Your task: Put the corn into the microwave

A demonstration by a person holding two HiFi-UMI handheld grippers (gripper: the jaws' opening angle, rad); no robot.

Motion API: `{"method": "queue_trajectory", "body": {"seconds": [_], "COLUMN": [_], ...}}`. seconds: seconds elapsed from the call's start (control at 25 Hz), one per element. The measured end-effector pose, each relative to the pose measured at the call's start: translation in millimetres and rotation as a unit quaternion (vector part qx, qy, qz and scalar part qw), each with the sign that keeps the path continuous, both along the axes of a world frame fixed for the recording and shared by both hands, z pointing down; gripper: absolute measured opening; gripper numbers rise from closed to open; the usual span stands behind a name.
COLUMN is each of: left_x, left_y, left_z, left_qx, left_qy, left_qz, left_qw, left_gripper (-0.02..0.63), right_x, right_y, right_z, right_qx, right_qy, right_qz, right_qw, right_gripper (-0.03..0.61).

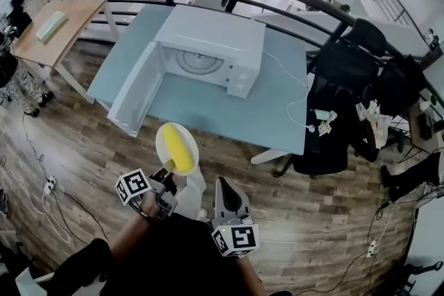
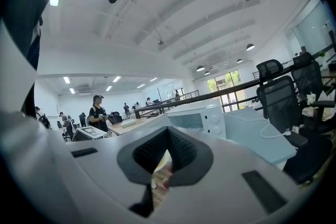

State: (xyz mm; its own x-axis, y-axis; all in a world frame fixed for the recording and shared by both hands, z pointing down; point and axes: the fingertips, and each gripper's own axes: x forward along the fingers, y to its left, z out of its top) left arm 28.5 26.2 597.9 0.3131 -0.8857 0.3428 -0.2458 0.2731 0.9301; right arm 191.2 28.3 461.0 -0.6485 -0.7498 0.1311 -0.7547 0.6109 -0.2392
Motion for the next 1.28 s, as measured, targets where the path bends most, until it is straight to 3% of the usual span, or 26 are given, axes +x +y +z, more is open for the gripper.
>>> {"method": "queue_trajectory", "body": {"seconds": [0.64, 1.28], "left_x": [1.2, -29.2], "left_y": [-92.1, -177.3], "left_z": [15.8, 18.8], "left_qx": [-0.022, -0.024], "left_qy": [0.006, 0.010], "left_qz": [-0.010, -0.022], "left_qw": [0.9997, 0.9994], "left_gripper": [0.020, 0.020], "right_x": [-4.5, -48.2], "right_y": [-92.1, -177.9], "right_z": [17.7, -1.7], "right_qx": [-0.031, -0.019], "right_qy": [0.003, 0.012], "right_qz": [-0.010, -0.038], "right_qw": [0.999, 0.999], "right_gripper": [0.008, 0.008]}}
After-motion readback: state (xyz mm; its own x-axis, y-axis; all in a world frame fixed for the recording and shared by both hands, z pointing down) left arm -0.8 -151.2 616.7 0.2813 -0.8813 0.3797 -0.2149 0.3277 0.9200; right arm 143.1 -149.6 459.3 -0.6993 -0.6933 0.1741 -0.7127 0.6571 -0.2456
